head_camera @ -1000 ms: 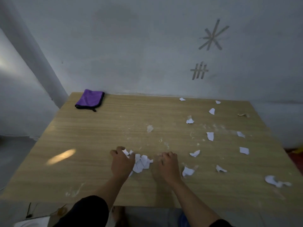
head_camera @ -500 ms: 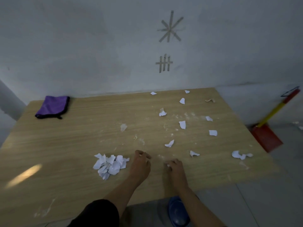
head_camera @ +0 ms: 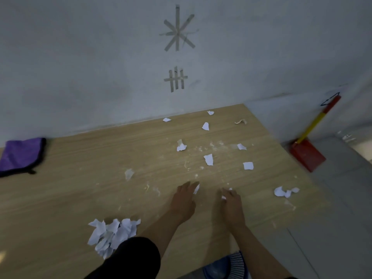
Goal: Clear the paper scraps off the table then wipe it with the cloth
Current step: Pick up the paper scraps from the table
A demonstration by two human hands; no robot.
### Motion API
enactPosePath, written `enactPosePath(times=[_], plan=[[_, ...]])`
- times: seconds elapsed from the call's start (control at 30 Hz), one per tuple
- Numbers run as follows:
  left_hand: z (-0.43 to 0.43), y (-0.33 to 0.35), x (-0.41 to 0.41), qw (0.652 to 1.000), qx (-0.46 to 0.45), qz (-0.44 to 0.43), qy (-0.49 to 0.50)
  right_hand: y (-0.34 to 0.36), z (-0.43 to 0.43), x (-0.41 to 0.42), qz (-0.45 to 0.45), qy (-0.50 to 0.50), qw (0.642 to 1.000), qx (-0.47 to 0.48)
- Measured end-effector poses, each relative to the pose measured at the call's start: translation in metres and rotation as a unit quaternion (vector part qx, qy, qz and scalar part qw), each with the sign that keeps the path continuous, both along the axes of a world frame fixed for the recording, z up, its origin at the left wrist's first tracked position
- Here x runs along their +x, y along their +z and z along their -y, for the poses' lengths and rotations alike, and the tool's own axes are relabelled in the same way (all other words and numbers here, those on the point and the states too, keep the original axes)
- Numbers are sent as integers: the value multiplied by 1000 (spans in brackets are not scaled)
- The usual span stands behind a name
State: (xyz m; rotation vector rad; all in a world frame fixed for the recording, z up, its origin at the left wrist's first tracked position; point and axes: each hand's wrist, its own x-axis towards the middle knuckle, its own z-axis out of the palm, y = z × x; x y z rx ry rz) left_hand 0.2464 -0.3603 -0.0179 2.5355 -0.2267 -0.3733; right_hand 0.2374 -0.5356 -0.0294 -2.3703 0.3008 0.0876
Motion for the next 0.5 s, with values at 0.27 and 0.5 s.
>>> enactPosePath(times=[0.27, 0.5], plan=[[10, -12, 42, 999, -2, 26, -37, -2, -11, 39, 43, -47, 998, -6], [1, -19, 69, 996, -93, -9, -6, -7, -7, 56, 80, -19, 993, -88]])
